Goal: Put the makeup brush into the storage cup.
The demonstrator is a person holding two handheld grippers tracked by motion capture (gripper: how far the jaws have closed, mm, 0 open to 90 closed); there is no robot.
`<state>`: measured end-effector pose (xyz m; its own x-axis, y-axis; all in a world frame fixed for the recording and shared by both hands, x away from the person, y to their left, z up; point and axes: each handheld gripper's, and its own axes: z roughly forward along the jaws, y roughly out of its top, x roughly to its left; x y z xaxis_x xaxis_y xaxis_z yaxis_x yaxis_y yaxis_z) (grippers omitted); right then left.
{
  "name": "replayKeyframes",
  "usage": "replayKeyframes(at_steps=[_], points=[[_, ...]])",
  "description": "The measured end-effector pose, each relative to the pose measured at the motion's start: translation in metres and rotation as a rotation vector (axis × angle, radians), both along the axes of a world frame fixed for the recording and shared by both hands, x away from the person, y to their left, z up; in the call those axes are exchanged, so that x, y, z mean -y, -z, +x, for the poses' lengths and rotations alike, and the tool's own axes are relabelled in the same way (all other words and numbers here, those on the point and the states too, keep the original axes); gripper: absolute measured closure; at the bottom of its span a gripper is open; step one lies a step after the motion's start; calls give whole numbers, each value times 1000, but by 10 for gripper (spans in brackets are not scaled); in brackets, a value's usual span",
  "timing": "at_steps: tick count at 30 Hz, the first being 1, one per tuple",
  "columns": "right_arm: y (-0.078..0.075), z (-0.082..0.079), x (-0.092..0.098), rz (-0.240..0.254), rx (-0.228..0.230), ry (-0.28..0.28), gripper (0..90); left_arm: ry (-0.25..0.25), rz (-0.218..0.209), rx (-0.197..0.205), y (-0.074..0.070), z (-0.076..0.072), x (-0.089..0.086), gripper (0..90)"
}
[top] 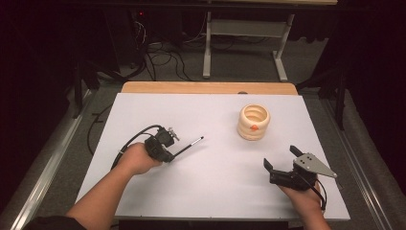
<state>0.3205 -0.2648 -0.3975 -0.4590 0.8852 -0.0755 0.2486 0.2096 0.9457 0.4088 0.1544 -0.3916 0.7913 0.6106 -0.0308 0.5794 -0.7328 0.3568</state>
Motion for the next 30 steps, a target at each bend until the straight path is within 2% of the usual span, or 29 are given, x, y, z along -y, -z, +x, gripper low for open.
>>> replayKeyframes(at_steps=[4,5,8,15,25,30], points=[[0,0,-1,-2,3,-1,8,-10,-31,18,0,-2,-4,843],[0,-1,-1,0,2,0,8,-24,-86,26,0,-6,-7,843],[0,0,-1,-2,0,2,8,-28,-108,32,1,-8,-9,843],[-1,-1,-1,1,1,-1,8,-74,-217,79,5,-16,-13,843],[-1,-1,-2,3,1,-1,8,-107,-282,155,11,-24,-11,843],[0,-1,-2,5,1,0,8,-116,-341,183,13,-32,-8,843]])
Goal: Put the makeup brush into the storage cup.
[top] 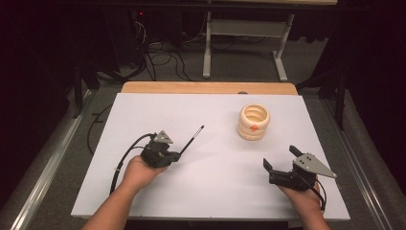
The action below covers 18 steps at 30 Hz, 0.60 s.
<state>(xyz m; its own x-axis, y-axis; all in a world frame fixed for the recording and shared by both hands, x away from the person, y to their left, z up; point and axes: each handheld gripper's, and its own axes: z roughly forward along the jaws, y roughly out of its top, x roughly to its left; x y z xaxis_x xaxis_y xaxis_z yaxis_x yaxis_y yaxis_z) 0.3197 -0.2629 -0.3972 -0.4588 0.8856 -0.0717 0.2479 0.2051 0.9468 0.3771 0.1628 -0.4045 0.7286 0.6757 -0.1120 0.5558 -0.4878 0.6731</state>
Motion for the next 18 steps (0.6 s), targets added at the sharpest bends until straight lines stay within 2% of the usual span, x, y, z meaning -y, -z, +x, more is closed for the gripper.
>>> replayKeyframes(at_steps=[9,12,15,18], points=[[0,0,-1,-6,-2,-1,8,-27,-61,45,4,-8,0,843],[1,1,-1,-8,-2,-3,8,-31,-76,47,7,-9,-2,843],[1,1,-1,-7,-2,-6,8,-45,-110,35,12,-10,-4,843],[1,1,-1,-7,0,-8,8,-54,-126,47,13,-11,-7,843]])
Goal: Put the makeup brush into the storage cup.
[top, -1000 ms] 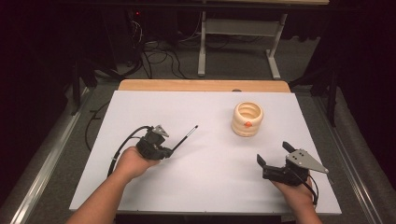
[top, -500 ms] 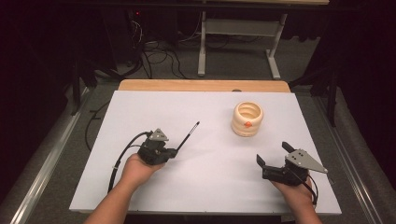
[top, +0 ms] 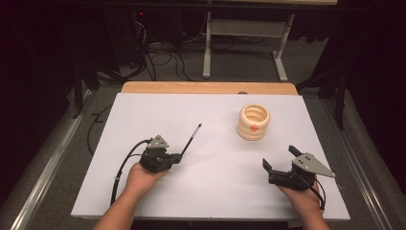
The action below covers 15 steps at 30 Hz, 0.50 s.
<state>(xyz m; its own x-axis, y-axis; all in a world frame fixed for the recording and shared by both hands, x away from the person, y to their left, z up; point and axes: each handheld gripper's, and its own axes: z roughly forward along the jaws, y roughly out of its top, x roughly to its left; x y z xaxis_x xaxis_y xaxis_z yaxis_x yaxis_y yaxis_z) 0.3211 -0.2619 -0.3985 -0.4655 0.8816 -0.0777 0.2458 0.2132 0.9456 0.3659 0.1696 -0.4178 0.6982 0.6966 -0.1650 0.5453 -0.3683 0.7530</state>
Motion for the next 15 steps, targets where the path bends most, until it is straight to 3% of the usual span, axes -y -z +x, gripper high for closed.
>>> replayKeyframes(at_steps=[3,15], points=[[0,0,-1,-6,-4,4,8,-14,-27,11,0,0,-3,843],[2,1,-2,-9,-8,-1,8,-10,-62,23,7,-2,-7,843]])
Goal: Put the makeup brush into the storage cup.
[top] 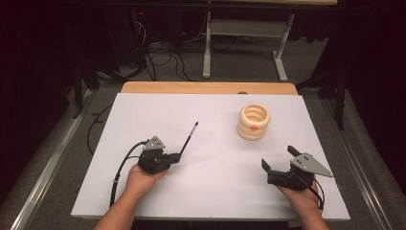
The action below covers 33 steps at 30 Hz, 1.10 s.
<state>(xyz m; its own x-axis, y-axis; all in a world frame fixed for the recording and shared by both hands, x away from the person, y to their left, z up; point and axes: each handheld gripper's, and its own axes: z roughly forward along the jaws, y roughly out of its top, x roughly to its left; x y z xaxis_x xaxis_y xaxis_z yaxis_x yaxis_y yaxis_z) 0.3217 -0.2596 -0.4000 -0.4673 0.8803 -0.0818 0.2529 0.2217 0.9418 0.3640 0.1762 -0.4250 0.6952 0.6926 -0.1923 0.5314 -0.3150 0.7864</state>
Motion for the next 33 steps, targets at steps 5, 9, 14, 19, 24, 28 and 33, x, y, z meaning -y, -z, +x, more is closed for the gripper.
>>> replayKeyframes(at_steps=[5,9,14,19,24,28,33], points=[[0,0,0,0,-4,-1,8,3,-22,4,3,-1,0,843],[1,1,0,0,-10,-2,8,-3,-30,23,6,-3,2,843],[2,2,0,3,-7,-5,8,0,-42,55,5,-5,5,843],[2,2,0,2,-8,-7,8,-3,-78,87,3,-9,8,843],[2,2,-1,0,-8,-7,8,2,-113,120,2,-13,12,843],[3,3,-2,-3,-10,-11,8,4,-140,142,-2,-16,13,843],[3,3,-5,-8,-9,-18,8,27,-161,157,-4,-20,17,843]])
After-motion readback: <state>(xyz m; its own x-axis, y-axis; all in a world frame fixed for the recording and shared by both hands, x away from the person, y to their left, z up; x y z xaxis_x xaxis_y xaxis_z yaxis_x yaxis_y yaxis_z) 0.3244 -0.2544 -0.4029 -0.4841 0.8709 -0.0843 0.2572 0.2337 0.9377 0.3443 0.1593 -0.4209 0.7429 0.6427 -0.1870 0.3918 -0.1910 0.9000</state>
